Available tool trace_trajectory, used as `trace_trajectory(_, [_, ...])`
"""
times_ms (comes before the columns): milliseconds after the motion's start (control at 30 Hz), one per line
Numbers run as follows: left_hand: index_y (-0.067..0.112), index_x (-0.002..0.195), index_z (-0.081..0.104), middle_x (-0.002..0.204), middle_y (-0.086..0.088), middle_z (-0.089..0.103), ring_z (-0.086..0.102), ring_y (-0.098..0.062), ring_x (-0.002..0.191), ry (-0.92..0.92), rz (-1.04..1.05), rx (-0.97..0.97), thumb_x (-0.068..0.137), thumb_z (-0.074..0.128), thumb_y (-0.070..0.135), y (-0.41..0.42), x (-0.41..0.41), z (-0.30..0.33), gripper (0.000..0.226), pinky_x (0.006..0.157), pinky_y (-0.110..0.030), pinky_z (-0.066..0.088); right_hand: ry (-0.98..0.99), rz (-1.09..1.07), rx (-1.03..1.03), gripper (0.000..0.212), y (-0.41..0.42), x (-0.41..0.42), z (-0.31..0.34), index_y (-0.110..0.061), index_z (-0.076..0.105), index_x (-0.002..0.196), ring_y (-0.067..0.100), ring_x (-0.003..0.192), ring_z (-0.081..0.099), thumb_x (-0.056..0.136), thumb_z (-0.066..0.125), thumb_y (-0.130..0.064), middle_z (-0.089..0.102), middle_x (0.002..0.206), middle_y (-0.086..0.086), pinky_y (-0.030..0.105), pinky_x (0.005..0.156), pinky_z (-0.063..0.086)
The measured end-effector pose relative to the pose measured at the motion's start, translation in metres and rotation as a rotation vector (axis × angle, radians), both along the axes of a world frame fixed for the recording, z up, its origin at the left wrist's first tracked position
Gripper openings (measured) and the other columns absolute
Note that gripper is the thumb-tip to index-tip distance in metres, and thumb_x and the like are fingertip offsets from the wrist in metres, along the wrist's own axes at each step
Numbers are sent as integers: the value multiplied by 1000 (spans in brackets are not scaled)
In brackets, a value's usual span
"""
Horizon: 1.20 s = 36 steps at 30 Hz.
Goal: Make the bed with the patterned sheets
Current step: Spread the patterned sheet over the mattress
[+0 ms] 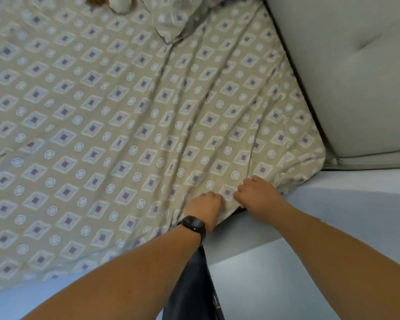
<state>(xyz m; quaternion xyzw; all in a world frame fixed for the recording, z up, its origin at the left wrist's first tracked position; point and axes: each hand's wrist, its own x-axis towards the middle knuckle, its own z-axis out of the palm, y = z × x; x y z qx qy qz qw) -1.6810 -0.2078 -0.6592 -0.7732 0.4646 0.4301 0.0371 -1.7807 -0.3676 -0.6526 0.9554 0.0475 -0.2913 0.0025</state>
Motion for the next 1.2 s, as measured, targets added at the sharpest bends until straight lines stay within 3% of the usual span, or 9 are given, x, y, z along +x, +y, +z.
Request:
trace_trajectory(100, [12,124,57,126,-12,58,60,-35,111,144,-55,21,91,56,2,0,-11,3,34,91,-46,52,101,-30,-22,16,0,-23,-3,-18,68,67,27,67,65,58,75,-6,64,65,3,36,63,48])
trace_trajectory(233, [8,116,63,119,-15,62,63,-36,106,220,-160,80,90,59,1,-20,-9,-1,27,86,-40,53,456,-165,-34,32,-7,-36,1,-11,67,118,32,109,65,94,47,-4,67,117,12,34,84,46])
trace_trajectory(400, [7,117,63,117,-18,63,64,-38,101,201,-276,84,96,57,12,-45,-3,-2,23,72,-36,45,396,-367,93,23,-23,-28,-4,-21,68,109,30,105,65,99,47,-22,68,110,5,35,83,51])
trace_trajectory(533, [19,116,55,119,-6,56,58,-32,106,255,-167,-108,98,55,34,-54,18,1,24,82,-40,49,-198,-1127,201,25,-41,-20,10,-18,50,73,30,72,55,96,49,-29,58,75,5,36,60,41])
trace_trajectory(600, [18,127,50,129,-6,50,51,-31,113,119,-160,-269,96,54,29,-70,36,0,33,89,-45,48,-423,-1542,113,14,-63,-13,10,-14,58,97,33,87,59,98,51,-26,62,98,9,38,67,43])
trace_trajectory(733, [24,153,30,161,-5,23,24,-31,146,-97,-238,-284,95,57,34,-117,61,7,64,111,-46,36,-171,-2165,87,67,-103,-13,-2,4,29,148,41,128,52,101,57,-35,45,147,24,44,99,47])
trace_trajectory(933, [39,160,2,169,0,-13,-10,-29,156,-118,-442,-72,96,56,41,-158,72,-5,84,126,-48,9,143,-1692,2,28,-131,-14,-5,6,62,120,36,117,60,100,54,-12,62,128,22,38,90,51])
trace_trajectory(1100, [41,159,-9,166,-1,-25,-20,-31,153,-140,-441,35,88,71,47,-163,60,-13,107,125,-55,4,386,-1221,-343,33,-149,-33,12,-10,63,127,28,123,56,100,46,-19,59,134,10,34,89,47])
trace_trajectory(1200, [41,159,-10,166,0,-26,-20,-31,154,-126,-459,39,85,73,48,-165,61,-8,111,125,-54,4,594,-1120,-528,31,-149,-40,7,-20,64,127,16,117,57,99,51,-24,59,128,-1,26,51,38])
